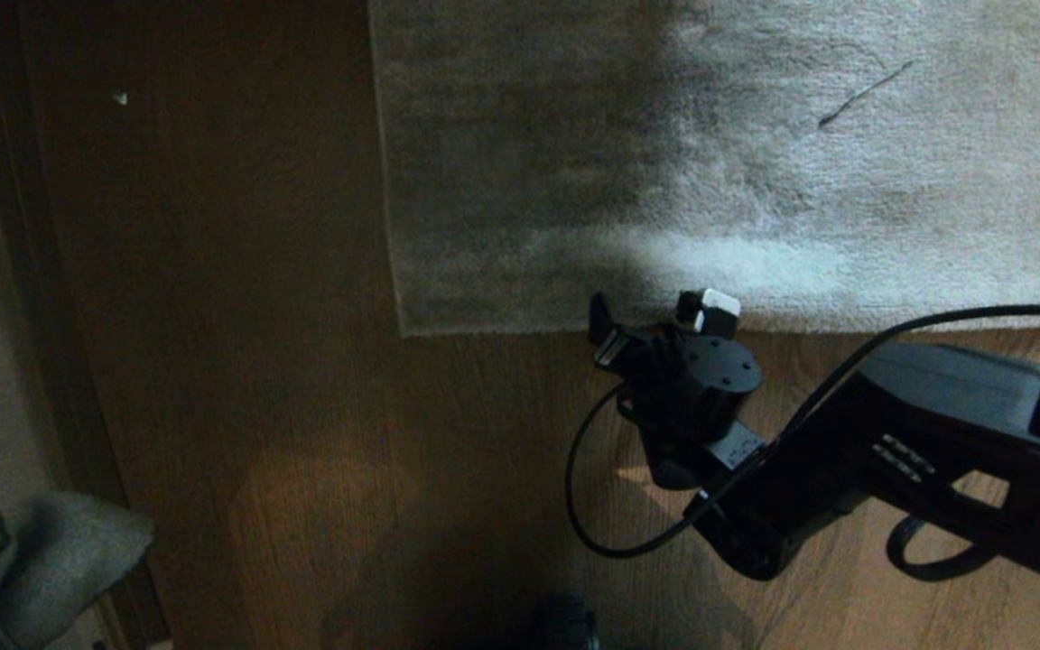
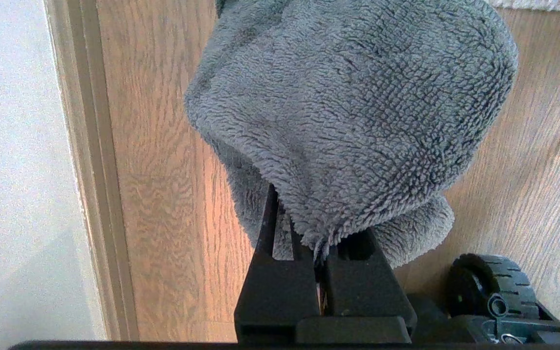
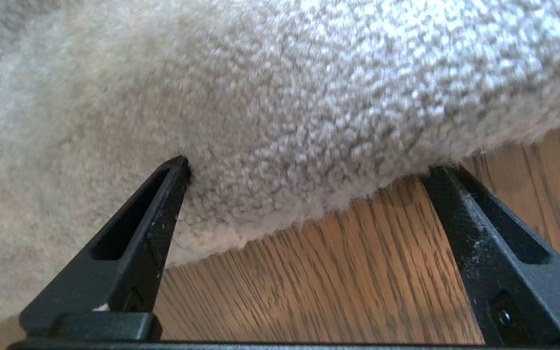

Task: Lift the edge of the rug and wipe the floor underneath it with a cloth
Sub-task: Lift up the carpet

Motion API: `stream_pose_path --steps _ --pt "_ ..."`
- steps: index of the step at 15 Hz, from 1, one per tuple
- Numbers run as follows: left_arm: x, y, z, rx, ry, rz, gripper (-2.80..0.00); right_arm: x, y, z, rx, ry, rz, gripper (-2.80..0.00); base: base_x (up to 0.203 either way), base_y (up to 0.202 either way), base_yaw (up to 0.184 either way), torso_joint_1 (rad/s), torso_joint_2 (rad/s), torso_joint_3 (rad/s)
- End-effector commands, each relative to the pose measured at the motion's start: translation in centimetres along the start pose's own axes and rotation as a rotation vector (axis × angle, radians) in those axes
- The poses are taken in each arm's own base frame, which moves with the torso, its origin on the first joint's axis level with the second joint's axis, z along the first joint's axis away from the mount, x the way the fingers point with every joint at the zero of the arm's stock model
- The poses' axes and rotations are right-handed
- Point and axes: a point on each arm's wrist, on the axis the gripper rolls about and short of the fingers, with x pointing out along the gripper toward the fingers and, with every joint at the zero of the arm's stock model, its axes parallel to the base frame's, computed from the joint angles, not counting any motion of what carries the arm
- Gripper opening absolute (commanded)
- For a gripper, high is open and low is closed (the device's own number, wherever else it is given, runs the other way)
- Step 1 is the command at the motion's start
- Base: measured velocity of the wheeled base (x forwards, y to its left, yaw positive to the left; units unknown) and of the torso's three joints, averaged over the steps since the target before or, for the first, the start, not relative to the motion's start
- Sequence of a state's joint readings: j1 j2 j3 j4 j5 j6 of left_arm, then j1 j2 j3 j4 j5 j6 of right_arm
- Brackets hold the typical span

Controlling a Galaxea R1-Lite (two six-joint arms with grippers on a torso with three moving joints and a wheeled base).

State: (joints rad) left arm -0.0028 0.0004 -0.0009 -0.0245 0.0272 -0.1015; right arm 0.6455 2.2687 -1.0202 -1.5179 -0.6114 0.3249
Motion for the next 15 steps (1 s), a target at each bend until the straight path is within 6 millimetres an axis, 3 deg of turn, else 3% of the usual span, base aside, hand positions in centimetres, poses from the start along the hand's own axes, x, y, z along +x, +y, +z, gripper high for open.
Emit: stream_pose_path --steps 1,9,15 --pt "0.0 0.0 0.0 -0.001 0.0 0.0 -2.8 -0.1 0.6 1.7 0.05 -0.066 0.015 0.0 0.0 0.0 0.0 0.0 0.0 0.0" --pt "0.0 0.0 0.0 -0.001 0.0 0.0 -2.8 -0.5 1.8 3.9 0.064 -0.103 0.046 0.0 0.0 0.0 0.0 0.0 0.0 0.0" --pt "0.0 0.0 0.0 -0.001 -0.001 0.0 -2.8 -2.4 4.4 4.6 0.108 -0.092 0.122 0.0 0.0 0.0 0.0 0.0 0.0 0.0"
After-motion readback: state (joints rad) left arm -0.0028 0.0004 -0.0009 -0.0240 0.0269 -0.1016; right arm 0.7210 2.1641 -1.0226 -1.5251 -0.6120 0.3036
